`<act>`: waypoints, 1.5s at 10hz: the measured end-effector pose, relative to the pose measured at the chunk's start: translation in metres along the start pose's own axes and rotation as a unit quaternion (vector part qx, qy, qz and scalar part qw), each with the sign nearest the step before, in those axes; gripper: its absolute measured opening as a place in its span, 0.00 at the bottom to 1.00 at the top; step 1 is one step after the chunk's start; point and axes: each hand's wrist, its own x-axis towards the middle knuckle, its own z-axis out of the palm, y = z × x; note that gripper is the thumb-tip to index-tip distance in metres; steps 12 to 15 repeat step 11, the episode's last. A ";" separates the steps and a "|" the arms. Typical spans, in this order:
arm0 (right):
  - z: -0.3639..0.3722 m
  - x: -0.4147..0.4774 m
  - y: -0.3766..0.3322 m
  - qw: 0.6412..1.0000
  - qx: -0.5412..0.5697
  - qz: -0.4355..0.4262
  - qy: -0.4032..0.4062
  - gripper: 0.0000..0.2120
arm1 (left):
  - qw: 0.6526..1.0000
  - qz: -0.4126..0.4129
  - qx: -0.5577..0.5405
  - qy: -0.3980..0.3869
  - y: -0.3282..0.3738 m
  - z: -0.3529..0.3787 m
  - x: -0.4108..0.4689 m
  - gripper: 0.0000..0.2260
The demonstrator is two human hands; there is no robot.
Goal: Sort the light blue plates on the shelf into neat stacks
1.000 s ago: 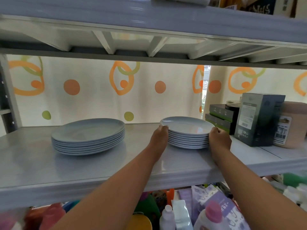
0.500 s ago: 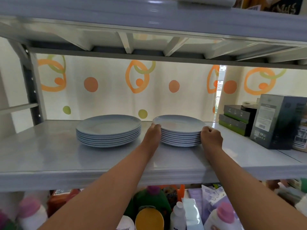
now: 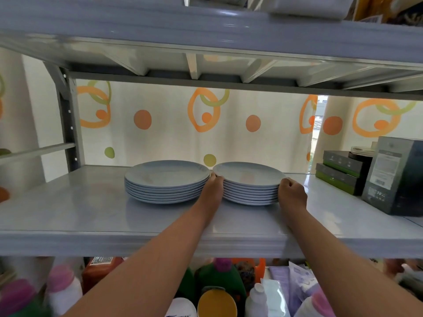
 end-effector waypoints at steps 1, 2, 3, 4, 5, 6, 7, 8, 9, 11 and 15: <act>0.002 0.001 0.000 1.000 0.003 0.001 -0.002 0.17 | 1.000 -0.007 -0.004 0.002 -0.002 0.001 0.002 0.19; 0.004 0.004 0.002 1.000 0.014 0.004 -0.007 0.17 | 1.000 -0.010 -0.003 0.002 -0.009 0.001 0.009 0.19; 0.006 0.006 0.005 1.000 0.022 0.002 -0.007 0.16 | 1.000 -0.006 0.002 0.004 -0.004 0.000 0.006 0.17; 0.007 0.004 0.005 1.000 0.023 -0.001 0.002 0.16 | 1.000 -0.019 0.002 0.014 0.000 0.000 0.003 0.16; 0.006 0.000 0.002 1.000 0.017 -0.011 0.019 0.19 | 0.998 -0.039 -0.003 0.040 0.005 0.004 0.001 0.14; 0.004 -0.006 -0.002 0.999 0.001 -0.020 0.039 0.20 | 0.995 -0.049 0.024 0.078 0.010 0.007 0.000 0.13; 0.003 -0.013 -0.004 0.999 -0.014 -0.029 0.043 0.19 | 0.994 -0.046 0.051 0.084 0.013 0.010 -0.006 0.14; 0.002 -0.021 -0.006 0.999 -0.017 -0.033 0.036 0.17 | 0.993 -0.048 0.069 0.081 0.014 0.010 -0.017 0.17; -0.001 -0.031 -0.010 0.999 -0.024 -0.041 0.024 0.14 | 0.991 -0.031 0.114 0.058 0.019 0.008 -0.037 0.17; -0.003 -0.058 -0.024 0.995 -0.058 -0.073 -0.035 0.14 | 0.970 0.060 0.218 0.094 0.023 0.003 -0.064 0.24; -0.003 -0.058 -0.024 0.995 -0.058 -0.073 -0.035 0.14 | 0.970 0.060 0.218 0.094 0.023 0.003 -0.064 0.24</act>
